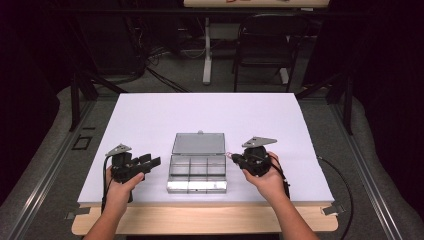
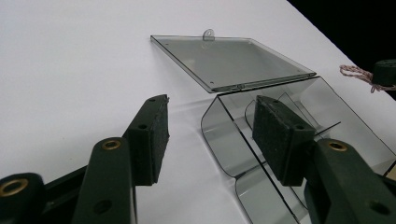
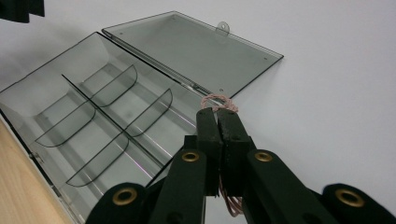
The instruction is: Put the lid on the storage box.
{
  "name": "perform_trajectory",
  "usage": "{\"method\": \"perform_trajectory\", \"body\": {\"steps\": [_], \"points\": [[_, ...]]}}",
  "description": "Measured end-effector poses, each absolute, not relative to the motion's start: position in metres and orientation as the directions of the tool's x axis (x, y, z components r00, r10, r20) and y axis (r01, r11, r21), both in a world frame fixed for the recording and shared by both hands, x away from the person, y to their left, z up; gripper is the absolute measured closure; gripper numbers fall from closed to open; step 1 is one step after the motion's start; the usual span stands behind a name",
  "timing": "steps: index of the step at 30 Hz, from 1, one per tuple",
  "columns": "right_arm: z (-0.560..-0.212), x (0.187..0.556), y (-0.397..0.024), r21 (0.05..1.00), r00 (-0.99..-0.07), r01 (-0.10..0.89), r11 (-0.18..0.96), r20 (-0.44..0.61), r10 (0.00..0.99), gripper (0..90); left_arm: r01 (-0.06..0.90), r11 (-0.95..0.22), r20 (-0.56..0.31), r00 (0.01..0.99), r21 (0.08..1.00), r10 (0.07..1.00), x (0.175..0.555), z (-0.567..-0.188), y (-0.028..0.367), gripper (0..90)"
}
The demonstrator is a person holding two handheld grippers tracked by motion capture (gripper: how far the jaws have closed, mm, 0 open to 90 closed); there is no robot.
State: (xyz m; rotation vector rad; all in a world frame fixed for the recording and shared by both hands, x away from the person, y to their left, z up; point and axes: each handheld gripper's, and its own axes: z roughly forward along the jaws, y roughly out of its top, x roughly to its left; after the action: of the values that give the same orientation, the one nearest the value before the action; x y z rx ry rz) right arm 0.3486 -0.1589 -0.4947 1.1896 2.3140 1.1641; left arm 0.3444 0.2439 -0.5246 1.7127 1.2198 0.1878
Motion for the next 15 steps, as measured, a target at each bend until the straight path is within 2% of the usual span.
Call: {"method": "perform_trajectory", "body": {"steps": [15], "points": [[-0.485, 0.351, -0.13, 0.781, -0.667, 0.511, 0.36, 0.096, 0.739, 88.8, 0.632, 0.0, -0.391, 0.48, 0.775, 0.785, 0.344, -0.525, 0.245, 46.1]]}}
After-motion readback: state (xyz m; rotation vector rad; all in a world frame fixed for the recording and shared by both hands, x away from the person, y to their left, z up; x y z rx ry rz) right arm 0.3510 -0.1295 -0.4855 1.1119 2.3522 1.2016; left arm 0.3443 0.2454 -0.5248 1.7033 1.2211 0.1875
